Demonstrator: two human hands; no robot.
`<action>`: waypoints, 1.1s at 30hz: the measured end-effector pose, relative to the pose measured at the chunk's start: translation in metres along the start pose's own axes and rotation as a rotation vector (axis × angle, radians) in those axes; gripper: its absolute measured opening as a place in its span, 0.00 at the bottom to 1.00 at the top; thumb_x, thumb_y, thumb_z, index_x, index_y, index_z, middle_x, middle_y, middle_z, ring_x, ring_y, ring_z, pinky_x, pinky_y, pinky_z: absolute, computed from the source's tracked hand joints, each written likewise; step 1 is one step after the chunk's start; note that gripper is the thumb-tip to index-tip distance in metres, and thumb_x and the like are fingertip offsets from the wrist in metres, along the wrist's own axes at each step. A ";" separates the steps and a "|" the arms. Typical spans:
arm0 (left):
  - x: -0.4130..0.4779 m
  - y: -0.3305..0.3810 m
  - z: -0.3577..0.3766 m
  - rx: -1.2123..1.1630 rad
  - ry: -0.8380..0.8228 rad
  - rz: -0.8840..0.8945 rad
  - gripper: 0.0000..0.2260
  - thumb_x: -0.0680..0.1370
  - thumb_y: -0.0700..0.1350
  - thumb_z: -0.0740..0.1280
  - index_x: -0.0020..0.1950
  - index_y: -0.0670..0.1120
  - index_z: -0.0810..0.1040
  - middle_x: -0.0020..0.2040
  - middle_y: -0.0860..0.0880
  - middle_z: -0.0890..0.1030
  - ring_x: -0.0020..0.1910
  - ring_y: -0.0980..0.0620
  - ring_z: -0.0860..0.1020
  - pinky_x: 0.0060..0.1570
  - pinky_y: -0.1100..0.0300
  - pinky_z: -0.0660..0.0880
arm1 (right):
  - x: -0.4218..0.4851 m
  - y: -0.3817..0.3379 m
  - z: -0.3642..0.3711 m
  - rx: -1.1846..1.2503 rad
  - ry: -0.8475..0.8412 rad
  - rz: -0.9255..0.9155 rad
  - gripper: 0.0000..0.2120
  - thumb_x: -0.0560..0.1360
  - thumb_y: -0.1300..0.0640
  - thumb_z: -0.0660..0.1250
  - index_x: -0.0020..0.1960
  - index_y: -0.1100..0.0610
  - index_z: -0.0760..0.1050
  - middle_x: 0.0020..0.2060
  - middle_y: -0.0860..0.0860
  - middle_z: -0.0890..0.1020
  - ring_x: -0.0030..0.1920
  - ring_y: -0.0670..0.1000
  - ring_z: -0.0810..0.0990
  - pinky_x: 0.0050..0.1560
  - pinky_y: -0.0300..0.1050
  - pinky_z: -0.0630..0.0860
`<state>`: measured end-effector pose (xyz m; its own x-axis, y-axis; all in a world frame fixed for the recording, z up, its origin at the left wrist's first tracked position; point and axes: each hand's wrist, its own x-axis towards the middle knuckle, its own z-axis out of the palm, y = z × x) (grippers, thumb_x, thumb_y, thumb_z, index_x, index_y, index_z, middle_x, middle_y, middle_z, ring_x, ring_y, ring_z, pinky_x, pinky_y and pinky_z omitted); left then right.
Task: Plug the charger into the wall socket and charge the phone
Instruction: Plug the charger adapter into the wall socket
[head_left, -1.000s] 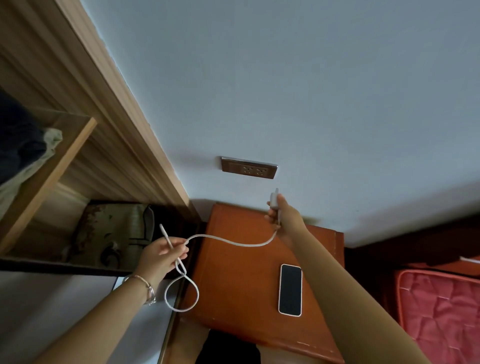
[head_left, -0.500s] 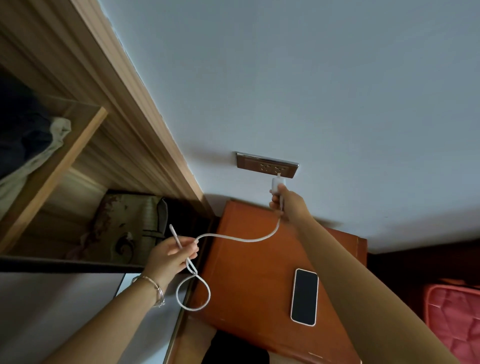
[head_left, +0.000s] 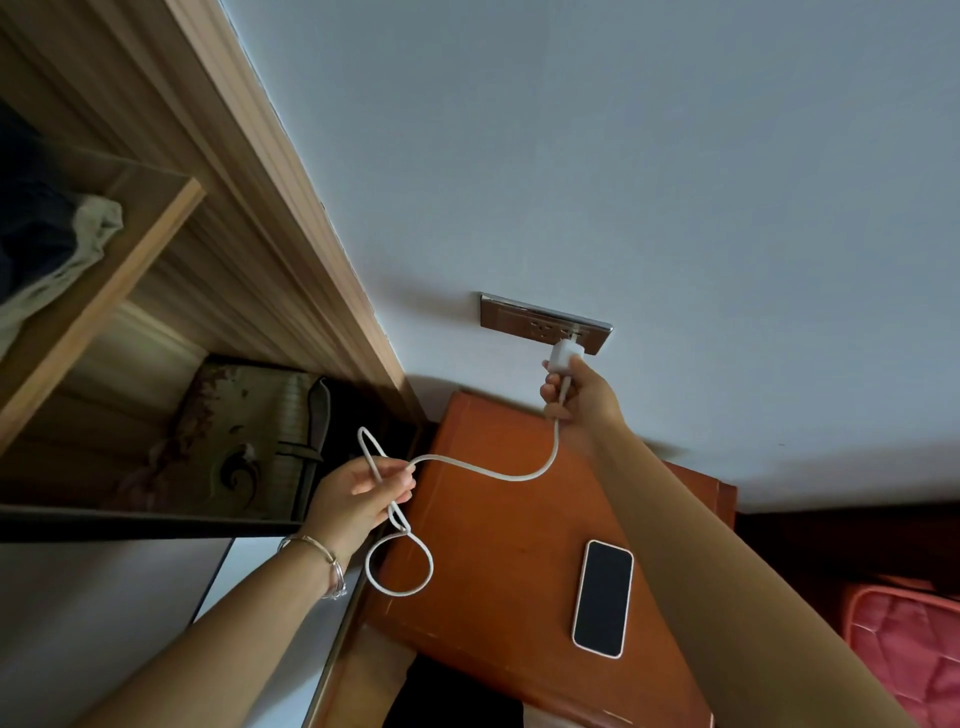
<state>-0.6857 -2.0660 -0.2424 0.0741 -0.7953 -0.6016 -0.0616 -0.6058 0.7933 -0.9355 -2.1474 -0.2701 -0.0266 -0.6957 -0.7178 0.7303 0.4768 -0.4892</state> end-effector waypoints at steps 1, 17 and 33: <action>0.001 -0.001 -0.001 0.001 0.001 -0.002 0.04 0.73 0.39 0.70 0.43 0.47 0.81 0.40 0.49 0.84 0.44 0.52 0.82 0.44 0.59 0.76 | 0.001 0.000 0.000 0.024 -0.023 0.030 0.15 0.82 0.54 0.53 0.46 0.63 0.72 0.28 0.50 0.69 0.20 0.43 0.69 0.16 0.32 0.55; 0.007 0.004 0.000 0.017 0.012 -0.011 0.04 0.73 0.39 0.70 0.43 0.47 0.82 0.43 0.47 0.84 0.46 0.49 0.82 0.53 0.51 0.75 | 0.007 0.006 -0.003 -0.150 0.022 -0.042 0.08 0.77 0.54 0.65 0.45 0.57 0.69 0.39 0.51 0.76 0.18 0.41 0.58 0.17 0.33 0.57; 0.004 0.005 -0.003 0.007 0.030 -0.021 0.05 0.74 0.37 0.68 0.43 0.47 0.80 0.44 0.45 0.82 0.46 0.49 0.80 0.51 0.53 0.74 | 0.008 0.011 0.005 -0.108 -0.018 -0.089 0.08 0.79 0.54 0.62 0.44 0.56 0.66 0.23 0.44 0.66 0.20 0.41 0.59 0.17 0.34 0.56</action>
<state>-0.6827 -2.0725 -0.2407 0.1053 -0.7813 -0.6153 -0.0661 -0.6228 0.7796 -0.9248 -2.1507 -0.2789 -0.0751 -0.7469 -0.6606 0.6476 0.4673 -0.6019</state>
